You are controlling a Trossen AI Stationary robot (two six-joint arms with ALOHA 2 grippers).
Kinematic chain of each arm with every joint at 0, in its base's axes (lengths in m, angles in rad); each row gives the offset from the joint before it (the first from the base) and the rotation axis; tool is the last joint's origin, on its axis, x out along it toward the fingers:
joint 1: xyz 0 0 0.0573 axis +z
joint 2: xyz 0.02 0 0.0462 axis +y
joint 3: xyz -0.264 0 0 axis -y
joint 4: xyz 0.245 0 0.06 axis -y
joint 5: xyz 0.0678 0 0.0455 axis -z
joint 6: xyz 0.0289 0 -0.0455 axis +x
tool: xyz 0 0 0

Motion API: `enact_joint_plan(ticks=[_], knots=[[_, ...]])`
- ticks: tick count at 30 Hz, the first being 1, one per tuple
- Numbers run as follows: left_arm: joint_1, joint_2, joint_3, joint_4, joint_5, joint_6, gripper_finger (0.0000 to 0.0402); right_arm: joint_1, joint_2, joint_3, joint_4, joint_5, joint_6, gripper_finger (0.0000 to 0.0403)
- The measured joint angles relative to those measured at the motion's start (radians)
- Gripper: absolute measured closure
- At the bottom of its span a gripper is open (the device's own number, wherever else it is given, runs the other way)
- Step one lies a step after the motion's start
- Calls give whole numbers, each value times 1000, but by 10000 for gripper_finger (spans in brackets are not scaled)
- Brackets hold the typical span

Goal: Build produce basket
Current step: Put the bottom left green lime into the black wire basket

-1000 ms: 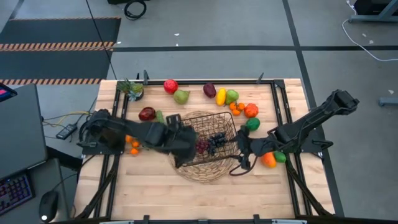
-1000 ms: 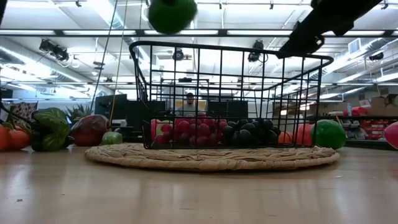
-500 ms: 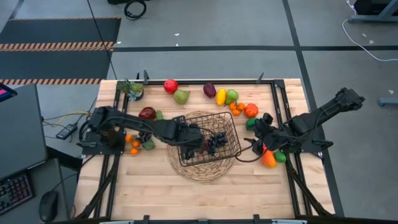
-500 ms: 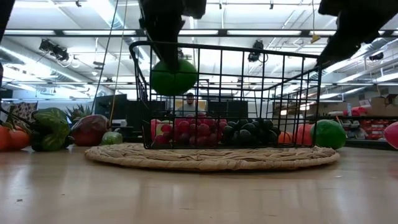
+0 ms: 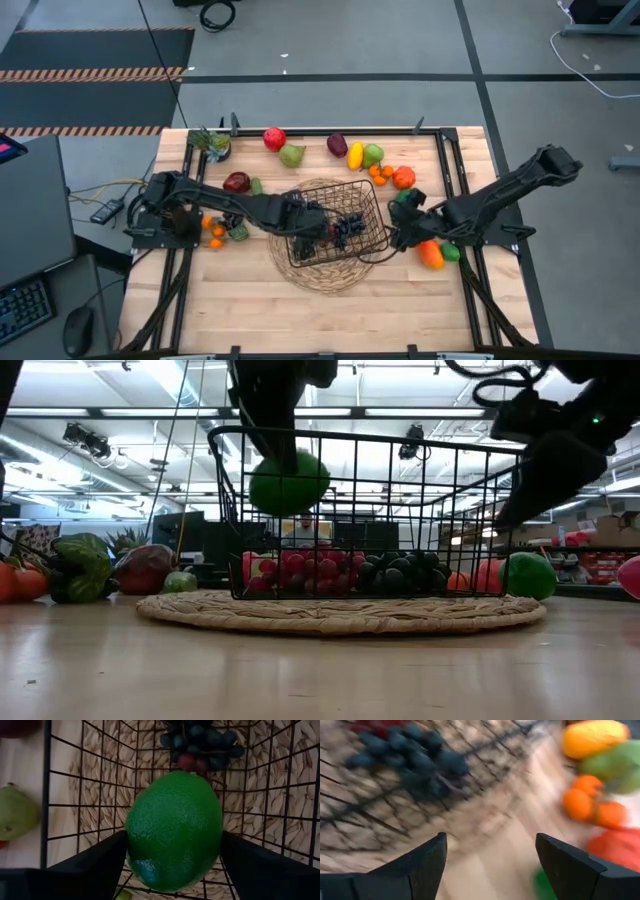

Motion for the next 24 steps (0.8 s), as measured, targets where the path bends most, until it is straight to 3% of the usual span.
enact_joint_plan(ticks=[9,11,16,24], knots=[[-7,0,0,0,23,41,83,-3,96,-2,356,-147,-140,93],[-17,0,0,3,11,80,83,-3,112,-2,373,-148,-147,93],[-53,0,-55,48,-156,213,83,-3,126,-2,378,-147,-147,93],[-47,-1,-67,132,-204,142,83,-3,125,-2,377,-147,-140,93]])
